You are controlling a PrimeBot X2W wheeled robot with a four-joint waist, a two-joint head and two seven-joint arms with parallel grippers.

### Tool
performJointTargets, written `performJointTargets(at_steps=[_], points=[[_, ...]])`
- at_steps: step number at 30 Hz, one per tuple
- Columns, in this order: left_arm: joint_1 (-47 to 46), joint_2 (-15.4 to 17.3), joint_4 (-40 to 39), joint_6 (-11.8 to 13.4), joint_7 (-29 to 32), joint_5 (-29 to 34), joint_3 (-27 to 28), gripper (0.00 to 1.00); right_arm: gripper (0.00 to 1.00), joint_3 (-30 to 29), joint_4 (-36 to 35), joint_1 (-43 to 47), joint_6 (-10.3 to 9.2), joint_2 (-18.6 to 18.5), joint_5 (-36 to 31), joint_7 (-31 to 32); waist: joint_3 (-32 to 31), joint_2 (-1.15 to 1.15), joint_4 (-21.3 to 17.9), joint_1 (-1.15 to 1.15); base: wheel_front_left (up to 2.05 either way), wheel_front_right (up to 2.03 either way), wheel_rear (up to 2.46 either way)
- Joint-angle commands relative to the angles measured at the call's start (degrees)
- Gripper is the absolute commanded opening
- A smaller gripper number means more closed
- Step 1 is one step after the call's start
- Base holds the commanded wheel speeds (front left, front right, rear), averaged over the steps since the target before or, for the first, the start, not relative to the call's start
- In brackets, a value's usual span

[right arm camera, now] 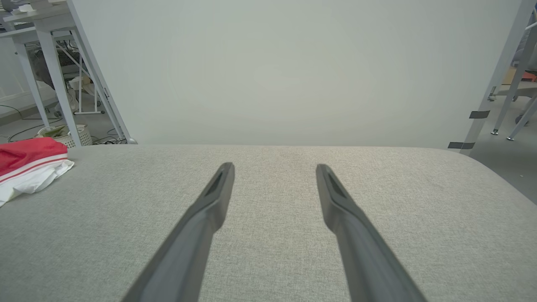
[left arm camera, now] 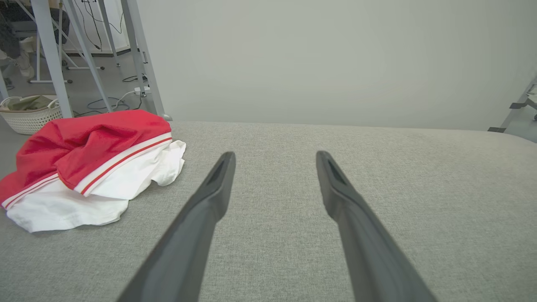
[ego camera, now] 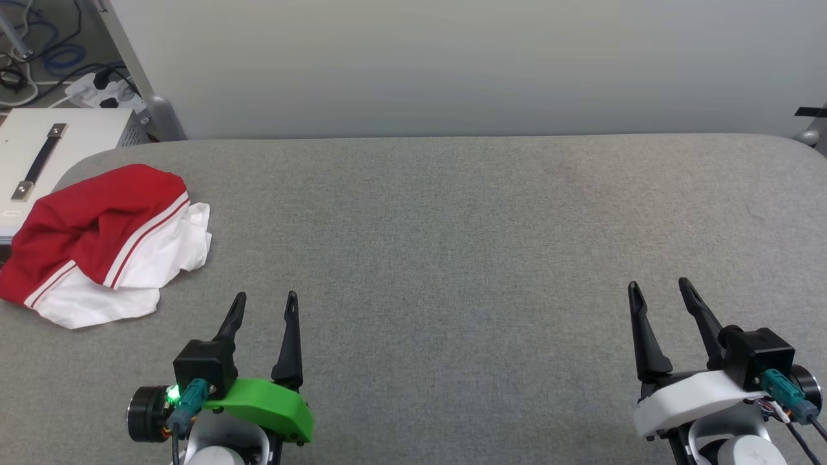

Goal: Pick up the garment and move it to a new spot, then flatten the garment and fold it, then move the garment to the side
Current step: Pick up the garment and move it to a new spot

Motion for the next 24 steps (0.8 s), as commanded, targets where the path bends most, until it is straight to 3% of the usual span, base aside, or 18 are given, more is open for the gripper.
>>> performJointTargets(at_steps=[1,17,24], points=[[0.8,-0.2,0.4,-0.3,-0.6,-0.8,-0.1,1.00,1.00,0.1,0.2,0.4,-0.03,0.1,0.2,-0.6,0.0,0.00,0.0,0.00,0.00,0.00,0.00],[0.5,-0.2,2.5,-0.7,-2.5,-2.5,-0.9,1.00,1.00,0.3,1.7,0.4,-0.04,0.1,1.1,-2.5,0.6,0.00,0.6,0.00,0.00,0.00,0.00],[0.2,-0.2,2.8,-0.6,-3.4,-3.4,-1.6,1.00,1.00,0.7,2.1,0.6,-0.04,0.1,1.4,-3.3,1.1,0.00,3.1,0.00,0.00,0.00,0.00]])
